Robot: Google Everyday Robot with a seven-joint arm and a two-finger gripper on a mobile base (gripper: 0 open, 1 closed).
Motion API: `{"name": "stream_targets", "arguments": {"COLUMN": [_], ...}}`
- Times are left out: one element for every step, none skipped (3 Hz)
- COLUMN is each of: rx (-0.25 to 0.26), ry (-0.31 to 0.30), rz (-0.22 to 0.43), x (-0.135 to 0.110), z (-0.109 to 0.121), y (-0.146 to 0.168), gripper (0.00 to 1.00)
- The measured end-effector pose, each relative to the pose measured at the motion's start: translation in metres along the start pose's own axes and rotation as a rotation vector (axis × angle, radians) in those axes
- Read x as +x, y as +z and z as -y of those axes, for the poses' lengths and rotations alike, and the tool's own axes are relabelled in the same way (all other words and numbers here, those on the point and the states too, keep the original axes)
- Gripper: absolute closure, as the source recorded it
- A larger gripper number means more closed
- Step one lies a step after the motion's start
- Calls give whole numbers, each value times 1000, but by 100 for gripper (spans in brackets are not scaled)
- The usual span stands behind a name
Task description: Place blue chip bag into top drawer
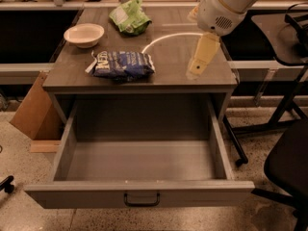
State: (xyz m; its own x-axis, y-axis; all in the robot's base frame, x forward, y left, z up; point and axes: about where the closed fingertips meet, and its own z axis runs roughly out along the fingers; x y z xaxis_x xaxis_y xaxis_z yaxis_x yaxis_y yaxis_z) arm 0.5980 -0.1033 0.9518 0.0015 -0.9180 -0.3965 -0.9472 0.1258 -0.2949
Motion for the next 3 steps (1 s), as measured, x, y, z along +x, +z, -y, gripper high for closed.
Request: {"name": "stream_targets", "arguments": {"rx": [-35,-80,-109], "ry": [-26,-33,-25], "rz": [31,42,43], "x": [-32,-63,-85], "z": [16,23,29], "y": [50,102,139], "gripper": [0,0,0]}}
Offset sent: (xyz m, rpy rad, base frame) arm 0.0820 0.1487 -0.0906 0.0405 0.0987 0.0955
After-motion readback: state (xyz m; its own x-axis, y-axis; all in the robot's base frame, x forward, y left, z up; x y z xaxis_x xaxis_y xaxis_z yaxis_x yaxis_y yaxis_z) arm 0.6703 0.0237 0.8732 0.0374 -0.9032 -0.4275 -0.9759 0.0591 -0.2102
